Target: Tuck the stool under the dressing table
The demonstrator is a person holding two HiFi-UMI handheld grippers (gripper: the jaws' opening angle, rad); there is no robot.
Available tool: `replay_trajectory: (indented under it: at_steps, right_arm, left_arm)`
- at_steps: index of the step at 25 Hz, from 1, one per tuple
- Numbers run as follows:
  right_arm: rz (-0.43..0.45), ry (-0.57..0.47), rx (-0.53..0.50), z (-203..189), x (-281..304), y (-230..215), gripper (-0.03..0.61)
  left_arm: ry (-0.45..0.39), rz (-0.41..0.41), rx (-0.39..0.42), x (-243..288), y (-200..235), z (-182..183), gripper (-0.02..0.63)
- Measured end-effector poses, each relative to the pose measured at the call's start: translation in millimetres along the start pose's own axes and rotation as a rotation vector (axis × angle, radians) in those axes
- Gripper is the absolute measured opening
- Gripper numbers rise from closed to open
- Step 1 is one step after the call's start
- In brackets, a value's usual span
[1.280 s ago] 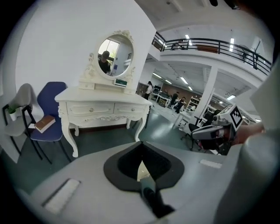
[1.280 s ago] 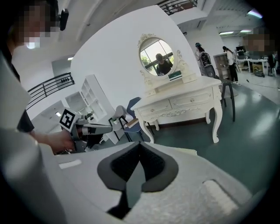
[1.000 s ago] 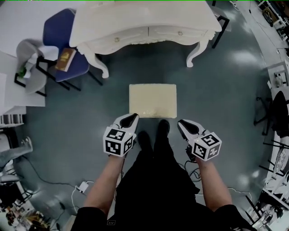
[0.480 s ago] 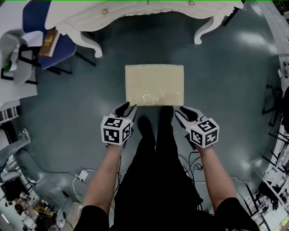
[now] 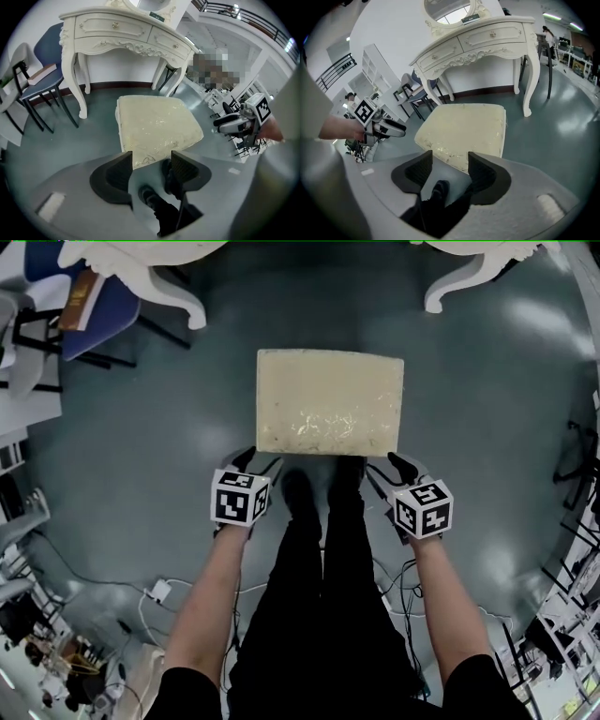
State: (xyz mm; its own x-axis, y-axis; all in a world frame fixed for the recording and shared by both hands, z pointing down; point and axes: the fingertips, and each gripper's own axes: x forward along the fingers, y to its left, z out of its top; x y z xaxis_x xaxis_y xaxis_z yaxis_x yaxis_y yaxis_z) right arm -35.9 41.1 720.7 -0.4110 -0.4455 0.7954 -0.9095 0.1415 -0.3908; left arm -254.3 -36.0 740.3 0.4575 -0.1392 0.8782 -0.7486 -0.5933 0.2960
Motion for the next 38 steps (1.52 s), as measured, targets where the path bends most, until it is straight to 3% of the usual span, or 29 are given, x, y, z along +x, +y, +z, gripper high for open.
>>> replay_trajectory:
  at_steps: [9, 16, 22, 29, 33, 38]
  right_arm:
    - [-0.193, 0.072, 0.031, -32.4, 33.4, -56.1, 0.308]
    - [-0.205, 0.142, -0.030, -46.6, 51.9, -60.0, 0.300]
    - [-0.182, 0.124, -0.056, -45.9, 56.6, -61.4, 0.293]
    - [-0.168, 0.131, -0.054, -43.2, 59.0, -63.1, 0.291]
    - [-0.159, 0.145, -0.056, -41.5, 59.6, -64.0, 0.288]
    - [-0.163, 0.153, -0.047, -42.0, 59.3, -63.1, 0.288]
  left_arm:
    - [0.071, 0.008, 0.047, 54.1, 19.8, -27.7, 0.394]
    - [0.042, -0.039, 0.070, 69.7, 18.0, -27.8, 0.397]
    - [0.023, -0.045, 0.078, 73.8, 19.9, -26.1, 0.411]
    - [0.097, -0.122, 0.087, 81.4, 22.7, -22.7, 0.445]
    - [0.085, -0.059, 0.134, 71.3, 17.3, -20.5, 0.410]
    - [0.086, 0.020, 0.119, 69.9, 16.2, -20.7, 0.383]
